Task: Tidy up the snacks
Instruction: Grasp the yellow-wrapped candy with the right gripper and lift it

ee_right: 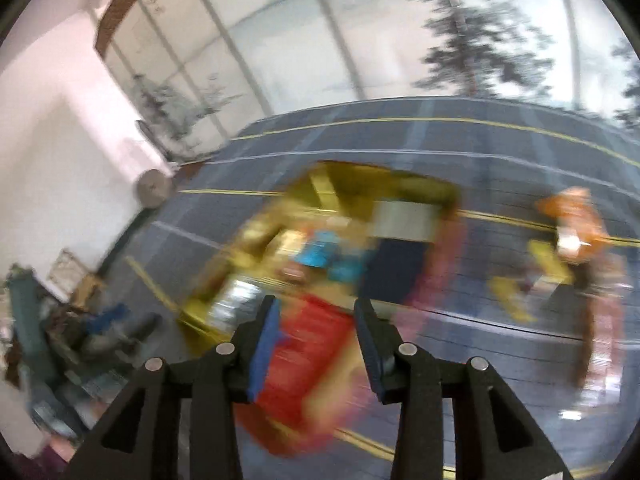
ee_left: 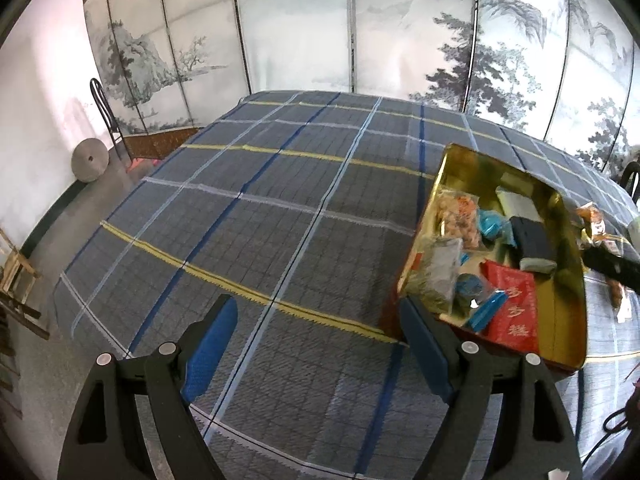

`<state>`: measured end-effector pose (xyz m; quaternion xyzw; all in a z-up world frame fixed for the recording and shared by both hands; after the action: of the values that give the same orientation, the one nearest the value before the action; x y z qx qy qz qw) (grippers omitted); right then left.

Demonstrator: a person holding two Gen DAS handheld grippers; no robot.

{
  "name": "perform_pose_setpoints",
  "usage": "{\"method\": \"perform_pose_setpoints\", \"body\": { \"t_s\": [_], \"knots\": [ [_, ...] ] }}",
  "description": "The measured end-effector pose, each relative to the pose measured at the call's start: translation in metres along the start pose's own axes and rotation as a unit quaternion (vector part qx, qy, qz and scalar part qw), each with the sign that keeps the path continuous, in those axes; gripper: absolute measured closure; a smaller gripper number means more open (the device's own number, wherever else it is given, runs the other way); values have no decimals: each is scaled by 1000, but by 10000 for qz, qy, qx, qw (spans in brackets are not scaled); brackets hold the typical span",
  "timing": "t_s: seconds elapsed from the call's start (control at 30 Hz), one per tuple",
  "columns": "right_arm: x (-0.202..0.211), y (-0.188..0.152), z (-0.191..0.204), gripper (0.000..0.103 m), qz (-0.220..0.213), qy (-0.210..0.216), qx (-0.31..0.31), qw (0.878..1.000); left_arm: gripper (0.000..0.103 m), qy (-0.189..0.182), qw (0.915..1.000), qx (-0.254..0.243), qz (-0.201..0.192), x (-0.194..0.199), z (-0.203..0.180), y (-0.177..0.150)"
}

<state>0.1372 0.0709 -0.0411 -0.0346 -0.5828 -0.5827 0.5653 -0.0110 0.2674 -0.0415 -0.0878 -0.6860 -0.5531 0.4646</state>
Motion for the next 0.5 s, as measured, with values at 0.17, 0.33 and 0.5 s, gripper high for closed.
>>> {"method": "perform_pose_setpoints", "body": {
  "t_s": [0.17, 0.33, 0.5],
  "knots": [
    [17, -7, -86, 61, -82, -374, -1079, 9934, 22, -146, 9998, -140, 20, 4, -20, 2],
    [3, 4, -116, 61, -71, -437, -1498, 9877, 22, -197, 9989, -426, 29, 7, -41, 1],
    [-21, 10, -126, 57, 107, -983, -1557, 9828, 22, -163, 9983, -567, -24, 7, -47, 4]
  ]
}}
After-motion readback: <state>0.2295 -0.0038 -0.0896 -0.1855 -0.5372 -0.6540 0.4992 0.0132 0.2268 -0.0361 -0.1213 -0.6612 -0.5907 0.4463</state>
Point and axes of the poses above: each gripper's, at about its wrist camera, not at the fingertips, and x roughly against the way its jaws point, z to its left, y to its top, the point moved 5 cm from there along -x, roughly the way its jaws point
